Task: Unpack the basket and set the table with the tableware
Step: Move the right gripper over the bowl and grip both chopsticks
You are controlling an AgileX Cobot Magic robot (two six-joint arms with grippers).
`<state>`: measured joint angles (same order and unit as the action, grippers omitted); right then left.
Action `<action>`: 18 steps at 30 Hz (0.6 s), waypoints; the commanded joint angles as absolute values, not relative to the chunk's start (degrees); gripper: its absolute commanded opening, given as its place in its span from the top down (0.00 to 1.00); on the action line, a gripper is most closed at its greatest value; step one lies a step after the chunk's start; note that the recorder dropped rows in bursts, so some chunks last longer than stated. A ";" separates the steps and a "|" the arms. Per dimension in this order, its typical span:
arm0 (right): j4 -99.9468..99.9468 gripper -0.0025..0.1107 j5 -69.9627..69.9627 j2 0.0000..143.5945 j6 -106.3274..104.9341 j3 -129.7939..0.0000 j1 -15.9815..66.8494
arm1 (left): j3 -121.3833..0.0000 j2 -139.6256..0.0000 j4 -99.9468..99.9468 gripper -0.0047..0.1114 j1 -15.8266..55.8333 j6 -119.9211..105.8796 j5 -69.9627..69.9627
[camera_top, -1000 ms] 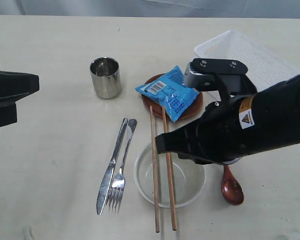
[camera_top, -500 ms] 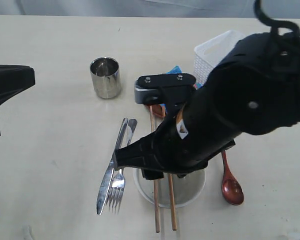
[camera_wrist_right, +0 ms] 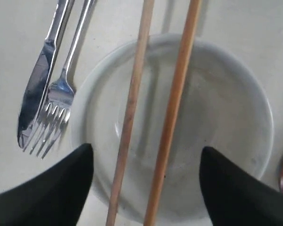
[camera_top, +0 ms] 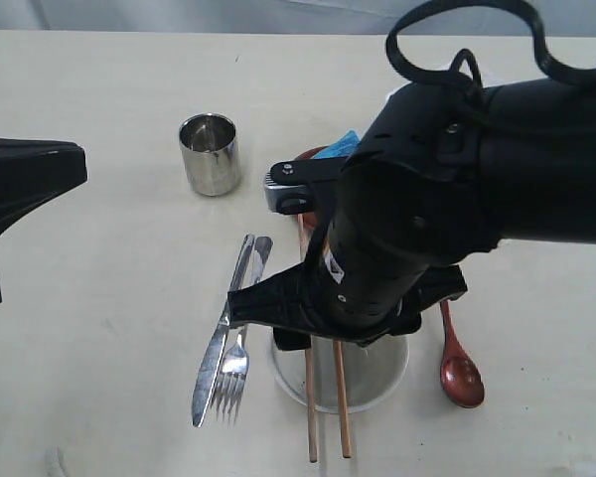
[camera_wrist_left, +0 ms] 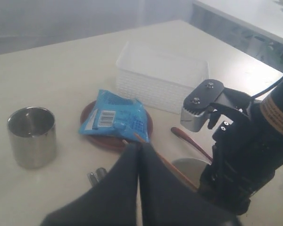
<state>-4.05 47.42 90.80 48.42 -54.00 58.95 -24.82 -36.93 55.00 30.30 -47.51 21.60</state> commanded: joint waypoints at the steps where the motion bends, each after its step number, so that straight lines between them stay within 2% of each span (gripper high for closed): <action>1: -5.50 0.41 47.91 90.99 49.24 -54.38 58.90 | -25.09 -36.58 55.05 0.96 30.98 -47.25 20.85; 18: -7.25 0.42 44.44 98.44 52.24 -54.49 58.90 | -25.09 -36.58 55.28 0.96 32.16 -46.81 20.85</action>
